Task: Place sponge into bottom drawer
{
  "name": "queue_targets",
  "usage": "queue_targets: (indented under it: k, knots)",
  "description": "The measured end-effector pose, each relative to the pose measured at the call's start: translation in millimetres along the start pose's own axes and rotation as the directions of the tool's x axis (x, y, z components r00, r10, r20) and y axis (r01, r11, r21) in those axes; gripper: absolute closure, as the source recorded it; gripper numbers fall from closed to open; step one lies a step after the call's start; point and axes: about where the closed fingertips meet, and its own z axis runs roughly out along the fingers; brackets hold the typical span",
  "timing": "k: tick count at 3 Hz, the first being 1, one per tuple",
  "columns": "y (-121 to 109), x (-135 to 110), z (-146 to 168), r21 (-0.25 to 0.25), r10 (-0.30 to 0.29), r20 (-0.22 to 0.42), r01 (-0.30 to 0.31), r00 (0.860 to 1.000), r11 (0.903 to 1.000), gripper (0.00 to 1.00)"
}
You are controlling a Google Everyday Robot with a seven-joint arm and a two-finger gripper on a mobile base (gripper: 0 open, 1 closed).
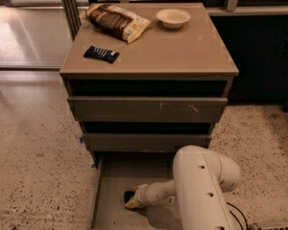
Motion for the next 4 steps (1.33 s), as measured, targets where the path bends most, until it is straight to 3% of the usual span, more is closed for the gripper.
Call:
queue_targets:
  k: [2,3,4]
  knots:
    - [0.0,0.0,0.0,0.000,0.000,0.000,0.000,1.000,1.0000,0.12]
    - [0.1,0.0,0.1,0.000,0.000,0.000,0.000,1.000,1.0000,0.00]
    - [0.1,0.0,0.1,0.000,0.000,0.000,0.000,1.000,1.0000,0.00]
